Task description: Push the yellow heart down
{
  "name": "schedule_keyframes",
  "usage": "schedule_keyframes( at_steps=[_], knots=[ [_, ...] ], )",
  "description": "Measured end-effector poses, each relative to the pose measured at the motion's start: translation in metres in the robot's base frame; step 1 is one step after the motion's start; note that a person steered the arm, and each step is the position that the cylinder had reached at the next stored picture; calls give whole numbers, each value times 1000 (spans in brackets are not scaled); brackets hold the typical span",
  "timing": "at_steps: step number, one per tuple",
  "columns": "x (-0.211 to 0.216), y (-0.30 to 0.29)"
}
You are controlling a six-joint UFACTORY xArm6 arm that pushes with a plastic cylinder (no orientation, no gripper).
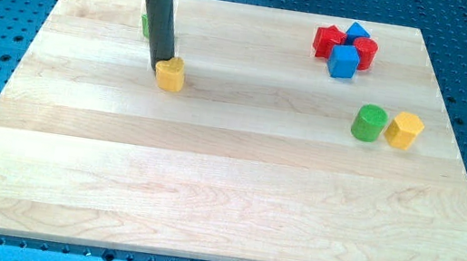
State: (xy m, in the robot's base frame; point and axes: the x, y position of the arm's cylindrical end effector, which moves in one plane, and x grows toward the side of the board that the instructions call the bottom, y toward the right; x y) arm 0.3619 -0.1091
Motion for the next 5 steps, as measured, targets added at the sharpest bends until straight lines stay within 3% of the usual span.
schedule_keyframes(
  at_steps=[2,3,5],
  knots=[
    [16,39],
    [64,50],
    [83,5]
  ],
)
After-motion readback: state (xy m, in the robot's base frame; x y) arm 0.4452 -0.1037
